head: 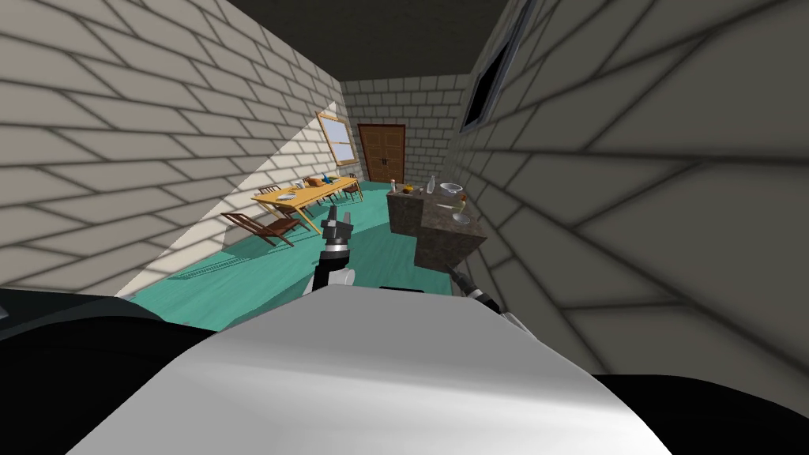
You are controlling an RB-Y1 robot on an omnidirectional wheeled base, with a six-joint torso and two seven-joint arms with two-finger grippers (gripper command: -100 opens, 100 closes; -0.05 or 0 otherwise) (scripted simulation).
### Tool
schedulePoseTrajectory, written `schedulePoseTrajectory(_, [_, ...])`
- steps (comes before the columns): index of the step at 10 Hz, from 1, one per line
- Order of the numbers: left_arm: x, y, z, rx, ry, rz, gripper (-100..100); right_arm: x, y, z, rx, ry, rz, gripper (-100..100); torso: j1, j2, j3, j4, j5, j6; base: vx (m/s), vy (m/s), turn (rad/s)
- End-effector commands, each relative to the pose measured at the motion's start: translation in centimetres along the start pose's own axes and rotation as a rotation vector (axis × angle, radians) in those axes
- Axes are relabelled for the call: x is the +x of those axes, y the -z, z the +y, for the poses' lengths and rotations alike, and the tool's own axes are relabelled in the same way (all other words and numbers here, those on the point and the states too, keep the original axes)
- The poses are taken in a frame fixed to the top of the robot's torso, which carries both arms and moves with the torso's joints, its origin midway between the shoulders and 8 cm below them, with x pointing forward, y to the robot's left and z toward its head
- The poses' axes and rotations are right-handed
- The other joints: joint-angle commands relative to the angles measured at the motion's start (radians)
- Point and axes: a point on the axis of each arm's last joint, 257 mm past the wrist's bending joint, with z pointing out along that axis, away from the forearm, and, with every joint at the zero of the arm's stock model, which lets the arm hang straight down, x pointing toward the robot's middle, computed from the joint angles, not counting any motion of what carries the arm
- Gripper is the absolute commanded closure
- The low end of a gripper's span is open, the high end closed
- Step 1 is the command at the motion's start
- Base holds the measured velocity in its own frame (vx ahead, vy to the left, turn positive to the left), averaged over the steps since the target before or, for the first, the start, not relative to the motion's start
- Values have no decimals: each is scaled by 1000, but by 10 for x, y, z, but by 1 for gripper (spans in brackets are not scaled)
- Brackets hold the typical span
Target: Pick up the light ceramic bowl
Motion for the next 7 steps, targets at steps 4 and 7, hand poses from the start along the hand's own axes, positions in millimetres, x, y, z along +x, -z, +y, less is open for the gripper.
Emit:
schedulePoseTrajectory(4, [0, 0, 0, 0, 0, 0, 0, 18, 29, -60, 89, 177, 145, -100, 1, -2, -1, 0, 0, -1, 9, 69, 84])
schedulePoseTrajectory(7, [0, 0, 0, 0, 0, 0, 0, 17, 57, -104, 142, 340, 259, -100, -1, -2, -1, 0, 0, 0, 27, 56, 87])
